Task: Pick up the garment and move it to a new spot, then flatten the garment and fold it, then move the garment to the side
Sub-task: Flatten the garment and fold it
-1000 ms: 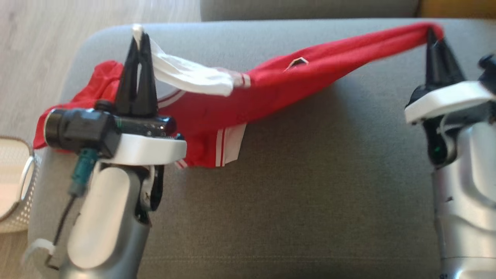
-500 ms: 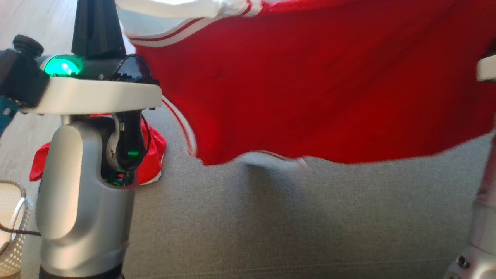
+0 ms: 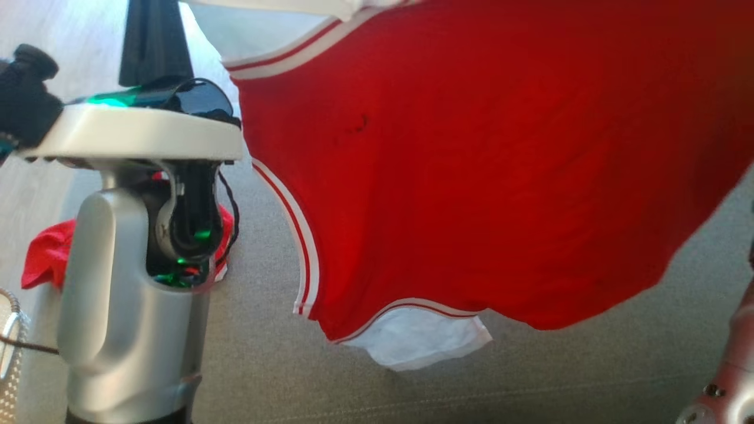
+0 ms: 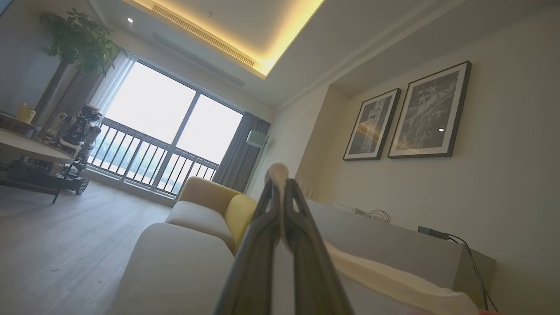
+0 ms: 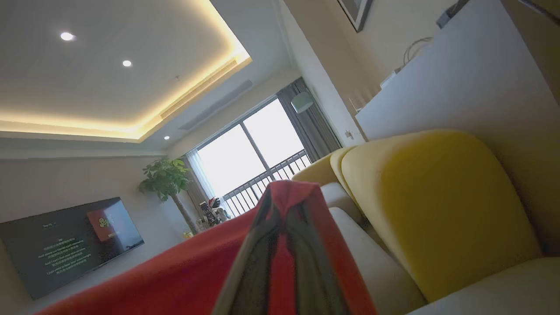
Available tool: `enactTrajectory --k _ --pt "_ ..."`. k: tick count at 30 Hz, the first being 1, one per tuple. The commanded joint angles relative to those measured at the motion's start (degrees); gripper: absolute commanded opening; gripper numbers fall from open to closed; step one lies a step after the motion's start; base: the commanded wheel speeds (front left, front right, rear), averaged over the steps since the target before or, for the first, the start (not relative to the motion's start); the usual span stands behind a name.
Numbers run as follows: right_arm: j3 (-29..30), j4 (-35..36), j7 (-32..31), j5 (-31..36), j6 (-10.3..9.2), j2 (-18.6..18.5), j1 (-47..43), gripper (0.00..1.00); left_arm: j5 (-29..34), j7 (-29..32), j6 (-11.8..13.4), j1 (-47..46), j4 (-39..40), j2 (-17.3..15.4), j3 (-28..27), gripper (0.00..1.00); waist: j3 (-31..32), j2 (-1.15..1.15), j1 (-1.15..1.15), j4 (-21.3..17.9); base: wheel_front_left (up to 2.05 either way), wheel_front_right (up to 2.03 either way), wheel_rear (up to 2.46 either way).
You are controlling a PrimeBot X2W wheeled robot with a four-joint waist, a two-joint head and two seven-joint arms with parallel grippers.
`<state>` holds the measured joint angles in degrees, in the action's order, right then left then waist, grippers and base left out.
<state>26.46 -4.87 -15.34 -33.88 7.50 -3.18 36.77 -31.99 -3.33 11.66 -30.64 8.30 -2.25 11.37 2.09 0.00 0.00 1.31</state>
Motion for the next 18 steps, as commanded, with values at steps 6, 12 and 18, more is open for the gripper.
enactTrajectory --k 6,12,18 --pt "4.1 -18.4 -5.0 -0.6 -0.01 0.3 17.4 0.00 -6.5 4.8 2.9 -14.8 -11.1 -0.7 -2.4 0.00 -9.3 0.00 0.00 -0.8 0.00 0.00 0.00" --pt "3.9 -39.4 1.9 4.8 -0.01 0.3 43.4 0.00 -5.8 6.8 1.6 -37.2 -29.3 -2.0 -2.3 0.00 -20.2 0.00 0.00 -2.7 0.00 0.00 0.00" --pt "-0.3 -45.5 15.6 0.7 -0.01 0.3 61.3 0.00 -3.7 -0.8 -0.9 -56.0 -40.1 -3.4 -3.7 0.00 -28.0 0.00 0.00 -3.0 0.00 0.00 0.00"
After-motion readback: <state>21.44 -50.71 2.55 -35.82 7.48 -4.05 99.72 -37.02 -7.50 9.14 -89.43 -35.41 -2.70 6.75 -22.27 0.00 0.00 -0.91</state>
